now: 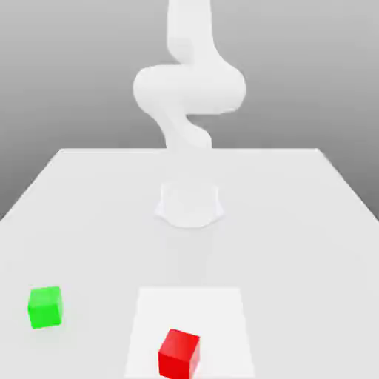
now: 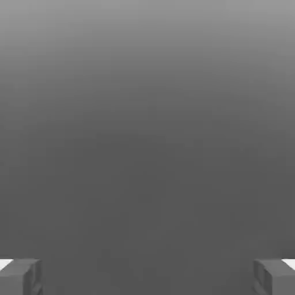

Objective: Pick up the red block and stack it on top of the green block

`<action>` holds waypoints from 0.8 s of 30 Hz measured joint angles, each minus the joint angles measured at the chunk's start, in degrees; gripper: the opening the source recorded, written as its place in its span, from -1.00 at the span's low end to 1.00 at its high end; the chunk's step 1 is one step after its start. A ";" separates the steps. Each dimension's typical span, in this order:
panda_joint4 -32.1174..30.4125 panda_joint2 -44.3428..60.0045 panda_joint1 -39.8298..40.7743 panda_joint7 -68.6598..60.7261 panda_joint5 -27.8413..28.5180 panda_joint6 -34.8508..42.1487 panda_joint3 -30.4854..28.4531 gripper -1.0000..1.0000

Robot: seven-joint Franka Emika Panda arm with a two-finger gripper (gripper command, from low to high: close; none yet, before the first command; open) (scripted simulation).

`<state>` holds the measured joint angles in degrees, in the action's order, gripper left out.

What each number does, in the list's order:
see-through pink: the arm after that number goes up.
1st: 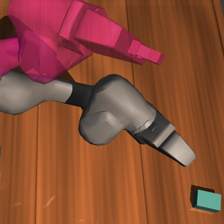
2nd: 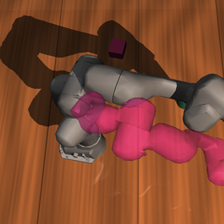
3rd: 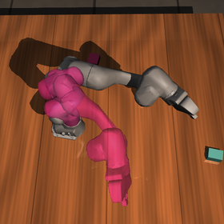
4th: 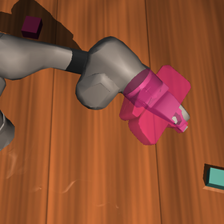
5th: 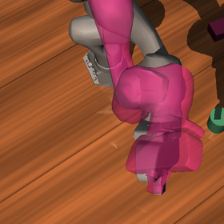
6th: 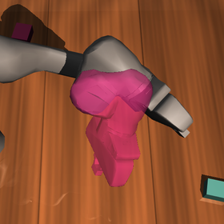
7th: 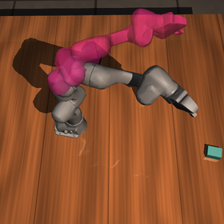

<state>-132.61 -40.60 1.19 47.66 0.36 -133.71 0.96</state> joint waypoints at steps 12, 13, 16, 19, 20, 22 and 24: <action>-4.03 25.32 3.97 9.66 2.83 -9.35 2.97 0.00; -4.36 27.40 4.14 10.44 3.04 -10.12 3.05 0.00; -5.36 33.62 4.56 12.63 3.46 -12.44 3.18 0.00; -6.36 39.82 4.79 14.54 3.50 -14.76 3.03 0.00; -6.69 41.88 4.87 15.09 3.39 -15.54 3.00 0.00; -7.37 45.99 4.88 16.05 2.97 -17.11 3.01 0.00; -8.04 50.08 4.87 16.77 2.23 -18.67 3.03 0.00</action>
<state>-140.65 9.48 6.06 64.43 2.60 -152.38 3.98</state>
